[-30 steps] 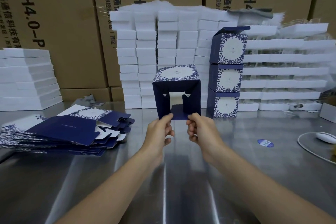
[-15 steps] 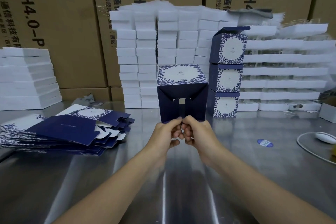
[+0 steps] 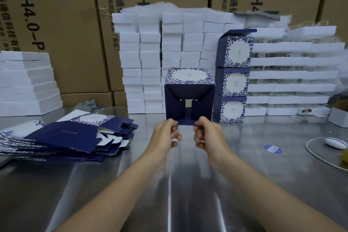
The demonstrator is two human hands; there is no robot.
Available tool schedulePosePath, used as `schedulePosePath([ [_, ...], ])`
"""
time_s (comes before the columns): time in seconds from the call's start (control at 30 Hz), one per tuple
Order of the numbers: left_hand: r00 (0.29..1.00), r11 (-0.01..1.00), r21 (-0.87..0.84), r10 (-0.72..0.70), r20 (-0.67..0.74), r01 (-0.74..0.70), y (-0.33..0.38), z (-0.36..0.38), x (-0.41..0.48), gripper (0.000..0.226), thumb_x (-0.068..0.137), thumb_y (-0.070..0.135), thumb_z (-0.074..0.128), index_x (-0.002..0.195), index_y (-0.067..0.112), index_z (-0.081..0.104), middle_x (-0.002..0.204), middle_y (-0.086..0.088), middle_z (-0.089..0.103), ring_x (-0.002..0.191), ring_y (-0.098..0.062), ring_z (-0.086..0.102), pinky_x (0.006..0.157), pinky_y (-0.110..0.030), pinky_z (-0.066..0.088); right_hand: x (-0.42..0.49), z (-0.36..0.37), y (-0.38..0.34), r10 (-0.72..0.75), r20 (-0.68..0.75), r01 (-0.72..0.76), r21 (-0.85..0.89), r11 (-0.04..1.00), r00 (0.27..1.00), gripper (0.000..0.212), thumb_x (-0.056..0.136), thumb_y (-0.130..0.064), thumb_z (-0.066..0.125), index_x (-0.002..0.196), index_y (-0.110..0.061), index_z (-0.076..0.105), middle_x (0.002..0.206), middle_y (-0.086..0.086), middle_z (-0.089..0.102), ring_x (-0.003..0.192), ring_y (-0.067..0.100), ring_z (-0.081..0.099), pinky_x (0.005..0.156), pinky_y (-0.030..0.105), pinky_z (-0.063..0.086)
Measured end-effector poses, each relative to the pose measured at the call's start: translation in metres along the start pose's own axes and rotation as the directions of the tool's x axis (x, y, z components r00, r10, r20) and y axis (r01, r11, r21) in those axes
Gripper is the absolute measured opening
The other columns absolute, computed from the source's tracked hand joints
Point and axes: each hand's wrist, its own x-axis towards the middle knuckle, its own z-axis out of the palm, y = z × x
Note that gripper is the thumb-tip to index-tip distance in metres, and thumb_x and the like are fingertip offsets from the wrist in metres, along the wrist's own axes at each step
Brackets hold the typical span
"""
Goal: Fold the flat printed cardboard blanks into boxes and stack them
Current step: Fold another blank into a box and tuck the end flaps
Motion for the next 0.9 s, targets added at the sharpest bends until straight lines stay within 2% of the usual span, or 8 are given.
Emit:
schedulePosePath([
  [0.17,0.998,0.999,-0.028,0.028,-0.063,-0.030,-0.005,-0.004,0.001,0.009,0.095,0.024,0.063,0.102,0.022,0.057,0.075,0.006,0.064,0.074,-0.015,0.071,0.067,-0.033,0.049,0.003,-0.003,0.002,-0.029,0.000,0.029,-0.042,0.999,1.000,0.022,0.091,-0.015,0.056,0.070,-0.009,0.054,0.051,0.000,0.038,0.045,0.014,0.035,0.052,0.028,0.033],
  [0.33,0.988,0.987,-0.096,0.122,-0.093,-0.130,-0.006,-0.007,0.004,0.045,0.093,0.028,0.076,0.126,0.046,0.051,0.109,0.024,0.074,0.096,0.002,0.073,0.073,-0.037,0.065,0.004,-0.007,0.006,-0.110,0.115,0.138,-0.278,0.951,0.987,0.022,0.081,-0.030,0.057,0.069,-0.012,0.060,0.054,0.004,0.054,0.049,0.017,0.050,0.046,0.021,0.038],
  [0.4,0.988,0.987,-0.087,0.127,-0.085,-0.134,-0.006,-0.006,0.004,0.039,0.098,0.032,0.073,0.127,0.048,0.052,0.115,0.027,0.073,0.100,0.004,0.072,0.073,-0.037,0.064,0.007,-0.006,0.012,-0.184,0.065,0.195,-0.335,0.922,0.981,0.022,0.078,-0.034,0.059,0.093,-0.018,0.065,0.076,-0.004,0.068,0.057,0.011,0.063,0.053,0.020,0.045],
  [0.5,0.980,0.983,-0.035,0.176,-0.093,-0.180,-0.007,-0.004,0.001,0.039,0.103,0.034,0.068,0.129,0.055,0.049,0.118,0.033,0.069,0.102,0.007,0.070,0.071,-0.032,0.061,0.012,-0.010,0.019,-0.332,0.013,0.307,-0.413,0.857,0.943,0.066,0.077,-0.041,0.068,0.140,-0.035,0.051,0.121,-0.013,0.066,0.092,0.002,0.069,0.081,0.028,0.053],
  [0.6,0.971,0.975,0.034,0.224,-0.081,-0.221,-0.007,-0.003,0.000,0.052,0.104,0.031,0.066,0.142,0.058,0.043,0.128,0.032,0.065,0.110,0.005,0.067,0.071,-0.029,0.058,0.010,-0.009,0.020,-0.521,0.020,0.477,-0.433,0.765,0.853,0.077,0.080,-0.050,0.074,0.150,-0.042,0.043,0.140,-0.021,0.057,0.126,-0.002,0.056,0.101,0.020,0.045],
  [0.7,0.966,0.969,0.057,0.245,-0.078,-0.241,-0.008,-0.001,0.000,0.049,0.105,0.032,0.064,0.140,0.060,0.044,0.130,0.031,0.063,0.114,0.003,0.064,0.073,-0.032,0.059,0.010,-0.009,0.015,-0.618,-0.054,0.541,-0.427,0.724,0.785,0.065,0.089,-0.039,0.074,0.148,-0.044,0.045,0.131,-0.025,0.064,0.118,-0.010,0.058,0.096,0.011,0.044],
  [0.8,0.967,0.972,0.072,0.232,-0.107,-0.225,-0.006,-0.001,0.001,0.037,0.106,0.038,0.060,0.126,0.068,0.050,0.119,0.023,0.068,0.105,-0.003,0.070,0.074,-0.034,0.061,0.013,-0.015,0.009,-0.599,-0.111,0.506,-0.426,0.750,0.793,0.057,0.100,-0.024,0.066,0.146,-0.049,0.045,0.114,-0.019,0.072,0.098,-0.004,0.064,0.082,0.022,0.050],
  [0.9,0.962,0.971,0.079,0.237,-0.134,-0.228,-0.007,-0.002,0.004,0.040,0.105,0.031,0.064,0.124,0.065,0.055,0.128,0.004,0.061,0.114,-0.015,0.068,0.097,-0.043,0.059,0.013,-0.020,0.009,-0.597,-0.093,0.510,-0.428,0.746,0.797,0.065,0.100,-0.020,0.065,0.147,-0.057,0.039,0.097,-0.017,0.071,0.087,0.005,0.064,0.073,0.027,0.050],
])
